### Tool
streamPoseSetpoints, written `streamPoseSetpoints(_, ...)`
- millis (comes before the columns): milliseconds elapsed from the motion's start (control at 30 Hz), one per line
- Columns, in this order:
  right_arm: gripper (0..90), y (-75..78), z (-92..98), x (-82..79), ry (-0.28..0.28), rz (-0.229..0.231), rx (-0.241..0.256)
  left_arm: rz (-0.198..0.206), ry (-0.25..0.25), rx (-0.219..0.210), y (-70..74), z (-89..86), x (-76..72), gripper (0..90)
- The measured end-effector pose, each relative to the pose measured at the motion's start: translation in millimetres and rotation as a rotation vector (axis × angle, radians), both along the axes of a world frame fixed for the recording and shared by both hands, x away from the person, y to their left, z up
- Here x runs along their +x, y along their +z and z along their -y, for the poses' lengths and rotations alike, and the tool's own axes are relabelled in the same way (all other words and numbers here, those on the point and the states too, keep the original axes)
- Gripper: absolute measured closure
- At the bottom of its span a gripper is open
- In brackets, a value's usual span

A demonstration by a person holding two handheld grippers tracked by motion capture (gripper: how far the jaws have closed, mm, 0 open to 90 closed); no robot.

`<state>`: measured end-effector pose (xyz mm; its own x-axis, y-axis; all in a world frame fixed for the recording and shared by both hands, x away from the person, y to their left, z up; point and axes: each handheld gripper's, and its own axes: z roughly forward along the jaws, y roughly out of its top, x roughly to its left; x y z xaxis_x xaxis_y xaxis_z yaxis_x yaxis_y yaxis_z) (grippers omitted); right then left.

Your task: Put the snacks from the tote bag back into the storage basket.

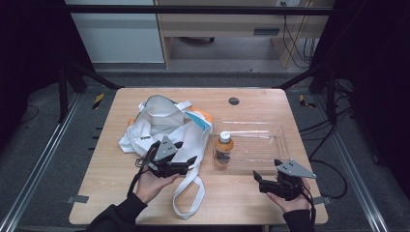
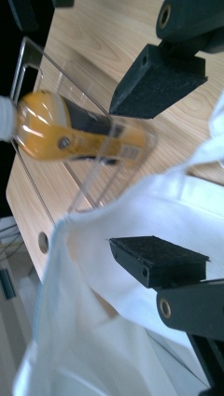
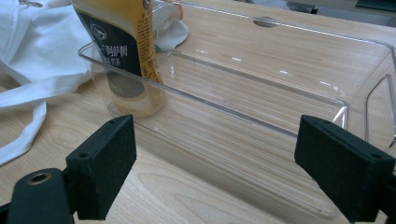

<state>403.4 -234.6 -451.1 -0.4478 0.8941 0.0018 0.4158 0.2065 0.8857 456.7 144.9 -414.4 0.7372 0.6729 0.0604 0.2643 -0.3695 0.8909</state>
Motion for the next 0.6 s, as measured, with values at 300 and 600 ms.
streamPoseSetpoints(300, 13.0, 0.2, 0.3, -0.1, -0.002, 0.004, 0.003, -0.041, 0.074, 0.007, -15.1, -37.7, -4.3, 29.0)
streamPoseSetpoints(600, 13.0, 0.0, 0.6, 0.1, -0.004, 0.005, -0.002, -0.063, 0.141, 0.005, -26.3, -64.7, -6.7, 28.6)
